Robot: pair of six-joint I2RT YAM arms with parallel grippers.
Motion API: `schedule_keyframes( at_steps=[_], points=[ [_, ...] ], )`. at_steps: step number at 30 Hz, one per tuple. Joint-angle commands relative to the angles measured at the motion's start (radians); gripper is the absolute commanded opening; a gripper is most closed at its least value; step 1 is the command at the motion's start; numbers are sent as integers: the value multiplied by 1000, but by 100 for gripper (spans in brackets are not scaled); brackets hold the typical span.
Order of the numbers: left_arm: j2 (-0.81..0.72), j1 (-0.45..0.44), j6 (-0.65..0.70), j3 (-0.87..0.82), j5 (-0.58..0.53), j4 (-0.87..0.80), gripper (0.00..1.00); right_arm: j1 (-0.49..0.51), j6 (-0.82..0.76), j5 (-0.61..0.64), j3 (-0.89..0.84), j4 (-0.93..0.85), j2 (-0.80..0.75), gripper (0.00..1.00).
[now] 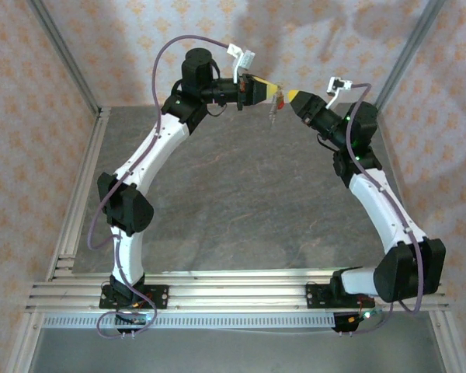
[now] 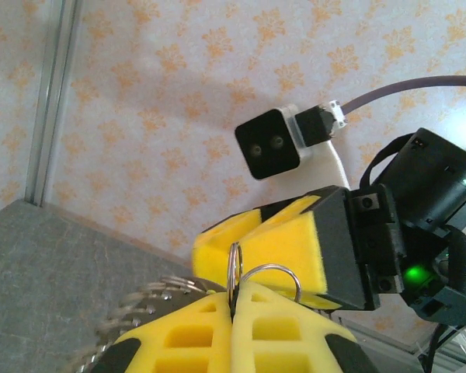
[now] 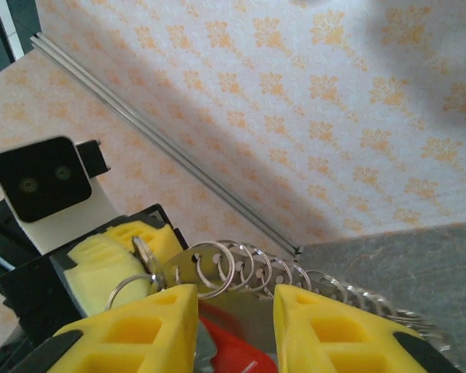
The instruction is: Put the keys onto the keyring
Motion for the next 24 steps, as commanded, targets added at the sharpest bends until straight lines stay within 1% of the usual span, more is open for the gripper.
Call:
schedule_keyframes(
  at_steps=[1,7,13,15,23,24],
  points=[
    [-59,1,-31,-8,6,105,0,-5,98,-46,32,175,20,31],
    [-59,1,-49,-16,-6,132,0,7,225,-91,11,358,74,31],
    [-55,1,-64,-20,-13,150,0,50,222,-110,14,364,99,29],
    [-56,1,-65,-24,-22,153,0,66,219,-117,14,366,109,25],
    [-59,2,-126,-57,-50,242,0,104,210,-121,-2,365,128,1],
    [-56,0,-135,-61,-54,255,0,108,208,-120,0,358,133,0]
  ],
)
